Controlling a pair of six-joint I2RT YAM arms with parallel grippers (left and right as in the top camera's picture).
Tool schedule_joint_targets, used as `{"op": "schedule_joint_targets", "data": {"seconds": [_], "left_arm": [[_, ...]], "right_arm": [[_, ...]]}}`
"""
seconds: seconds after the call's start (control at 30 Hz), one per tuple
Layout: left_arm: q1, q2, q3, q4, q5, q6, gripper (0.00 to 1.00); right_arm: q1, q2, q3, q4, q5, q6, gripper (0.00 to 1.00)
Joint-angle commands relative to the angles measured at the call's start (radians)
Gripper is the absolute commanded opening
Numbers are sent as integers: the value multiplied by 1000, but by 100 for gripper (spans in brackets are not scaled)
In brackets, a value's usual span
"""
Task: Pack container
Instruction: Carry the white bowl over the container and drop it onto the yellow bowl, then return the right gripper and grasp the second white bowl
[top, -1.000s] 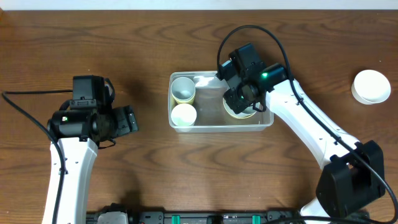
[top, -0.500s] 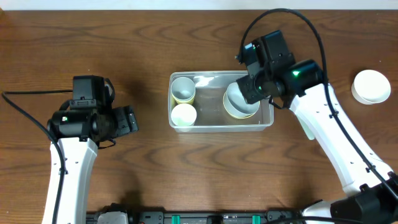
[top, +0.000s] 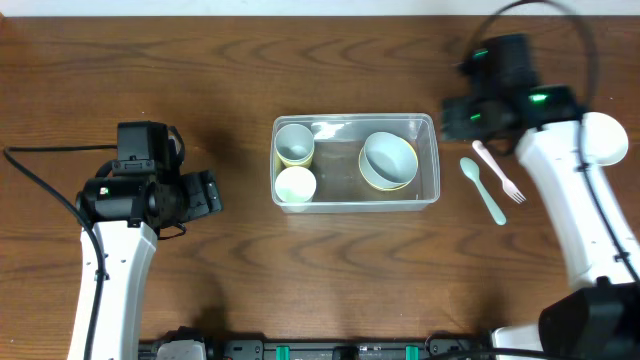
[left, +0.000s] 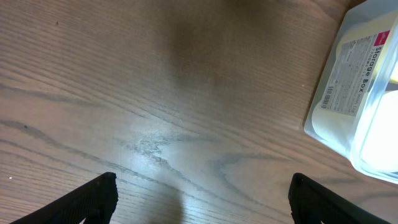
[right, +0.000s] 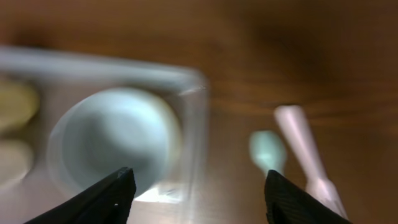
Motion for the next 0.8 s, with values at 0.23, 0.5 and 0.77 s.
{"op": "schedule_joint_targets", "data": {"seconds": [0.23,0.5,0.77], "left_arm": [[5,4,0,-4,-1,-13,88],[5,4,0,-5,-1,-13,88],[5,4,0,-5,-1,-13,88]], "right_arm": [[-399,66,34,37,68,-93,72],[-486,206,34,110,68,-128,74],[-512,301,35,209,68,-171,75]]}}
